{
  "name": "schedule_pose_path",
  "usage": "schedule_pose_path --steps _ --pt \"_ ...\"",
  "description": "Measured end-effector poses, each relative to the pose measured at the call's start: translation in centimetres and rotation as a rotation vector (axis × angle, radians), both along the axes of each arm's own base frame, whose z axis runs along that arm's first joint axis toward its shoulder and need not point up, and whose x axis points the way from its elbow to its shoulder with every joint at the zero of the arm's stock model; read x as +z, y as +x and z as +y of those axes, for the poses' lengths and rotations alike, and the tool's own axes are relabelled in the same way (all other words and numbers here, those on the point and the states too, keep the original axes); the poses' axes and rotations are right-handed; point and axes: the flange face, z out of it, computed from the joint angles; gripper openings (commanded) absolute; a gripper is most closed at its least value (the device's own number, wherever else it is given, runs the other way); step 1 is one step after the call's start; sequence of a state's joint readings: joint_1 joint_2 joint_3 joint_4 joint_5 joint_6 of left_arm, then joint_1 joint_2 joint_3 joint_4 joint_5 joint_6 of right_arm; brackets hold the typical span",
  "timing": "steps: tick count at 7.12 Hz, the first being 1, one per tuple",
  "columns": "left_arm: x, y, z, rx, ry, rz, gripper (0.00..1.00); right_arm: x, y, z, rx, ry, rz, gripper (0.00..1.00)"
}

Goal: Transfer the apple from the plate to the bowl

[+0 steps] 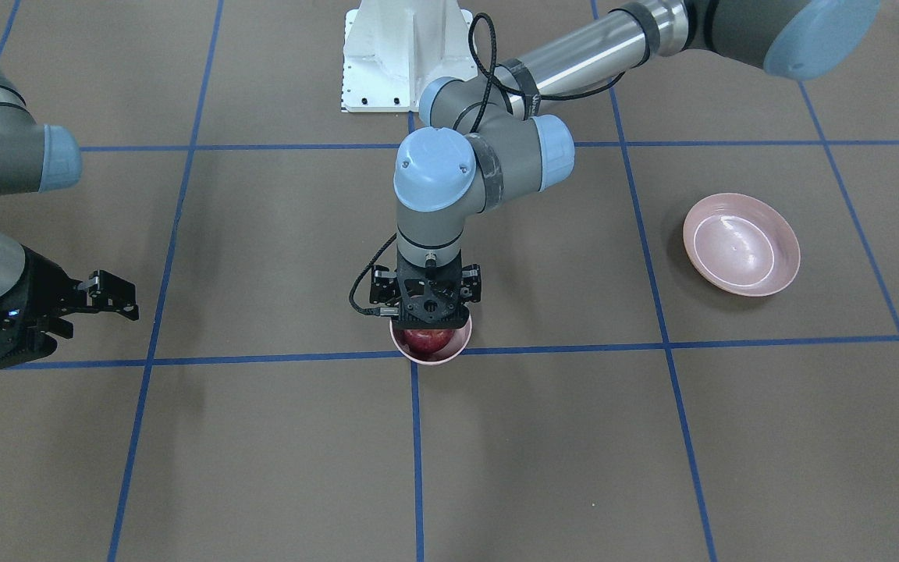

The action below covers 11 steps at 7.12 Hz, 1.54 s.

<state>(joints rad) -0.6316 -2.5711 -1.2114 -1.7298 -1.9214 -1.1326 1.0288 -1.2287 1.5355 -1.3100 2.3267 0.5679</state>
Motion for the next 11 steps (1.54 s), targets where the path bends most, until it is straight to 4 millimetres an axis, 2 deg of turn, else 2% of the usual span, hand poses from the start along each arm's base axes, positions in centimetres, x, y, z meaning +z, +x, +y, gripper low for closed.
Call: schedule_pose_path --steps 1,2,4,5,6,7,9,10,11 --pt "1.0 -2.3 0.6 -0.007 0.014 0.015 0.98 0.1 0.7 -0.3 0.011 0.0 0.002 1.0" --pt "3.8 -6.2 2.3 -0.001 0.04 0.022 0.98 0.7 2.7 -0.8 0.038 -0.002 0.007 1.0" --pt "10.7 -17.5 7.3 0.081 0.142 -0.032 0.98 4.3 9.1 -1.2 0.075 0.019 0.036 1.0" --pt "14.8 -23.7 9.5 0.118 0.186 -0.066 0.98 6.7 13.6 -0.8 0.089 0.037 0.049 1.0" --pt "18.6 -29.3 10.6 0.146 0.216 -0.071 0.98 9.0 17.7 0.0 0.105 0.05 0.063 1.0" --pt "22.7 -34.5 10.4 0.183 0.234 -0.071 0.98 11.0 20.9 1.0 0.104 0.067 0.075 1.0" --pt "31.7 -43.9 7.7 0.258 0.254 -0.093 0.98 13.4 24.8 2.8 0.106 0.069 0.058 1.0" --pt "35.6 -47.7 6.6 0.282 0.253 -0.098 0.98 13.8 26.3 3.3 0.113 0.07 0.036 1.0" --pt "38.8 -50.7 5.9 0.297 0.244 -0.088 0.98 13.5 26.9 3.4 0.116 0.075 0.027 1.0"
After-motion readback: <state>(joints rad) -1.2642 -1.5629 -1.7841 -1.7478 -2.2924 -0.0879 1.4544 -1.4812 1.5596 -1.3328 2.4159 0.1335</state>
